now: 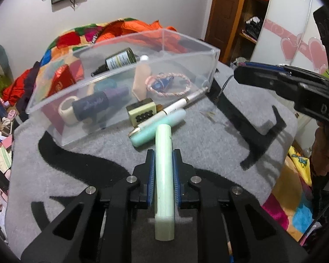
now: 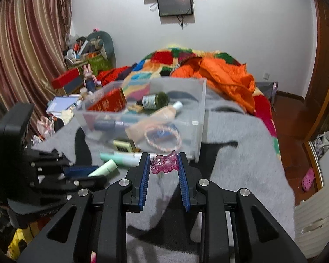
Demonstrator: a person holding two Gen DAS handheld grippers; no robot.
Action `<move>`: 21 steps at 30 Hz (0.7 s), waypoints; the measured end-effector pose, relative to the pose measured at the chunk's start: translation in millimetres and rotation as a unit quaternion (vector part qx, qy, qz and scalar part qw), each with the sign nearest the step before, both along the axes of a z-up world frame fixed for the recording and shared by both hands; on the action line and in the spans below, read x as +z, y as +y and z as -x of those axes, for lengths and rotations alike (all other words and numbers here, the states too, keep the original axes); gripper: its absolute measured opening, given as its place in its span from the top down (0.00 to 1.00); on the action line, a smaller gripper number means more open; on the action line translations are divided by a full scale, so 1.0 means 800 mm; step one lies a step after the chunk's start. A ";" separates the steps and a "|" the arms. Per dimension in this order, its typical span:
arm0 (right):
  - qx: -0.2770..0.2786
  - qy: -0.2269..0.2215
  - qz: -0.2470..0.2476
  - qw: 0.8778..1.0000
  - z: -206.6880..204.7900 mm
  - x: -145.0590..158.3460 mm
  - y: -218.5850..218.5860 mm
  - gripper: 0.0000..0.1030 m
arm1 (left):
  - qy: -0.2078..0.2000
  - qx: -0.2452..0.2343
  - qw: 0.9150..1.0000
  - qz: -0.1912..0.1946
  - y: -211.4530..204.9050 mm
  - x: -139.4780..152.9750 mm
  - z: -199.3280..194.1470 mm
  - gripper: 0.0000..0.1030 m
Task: Organize objects
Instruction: 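Grasp the pink charm with the right gripper while the left grasps the pale green tube, then carry the pink charm with the right gripper while the left carries the green tube over the box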
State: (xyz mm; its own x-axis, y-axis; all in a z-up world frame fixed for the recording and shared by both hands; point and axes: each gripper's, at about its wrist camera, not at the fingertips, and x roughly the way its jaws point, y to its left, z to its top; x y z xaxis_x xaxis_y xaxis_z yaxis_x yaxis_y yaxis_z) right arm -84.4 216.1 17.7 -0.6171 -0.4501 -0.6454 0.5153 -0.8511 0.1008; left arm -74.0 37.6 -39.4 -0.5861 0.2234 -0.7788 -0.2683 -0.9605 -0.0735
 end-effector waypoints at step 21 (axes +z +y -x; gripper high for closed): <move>0.012 0.060 0.039 0.997 0.021 0.065 -0.040 0.78 | 0.121 0.070 0.989 -0.045 -0.055 0.107 0.002 0.86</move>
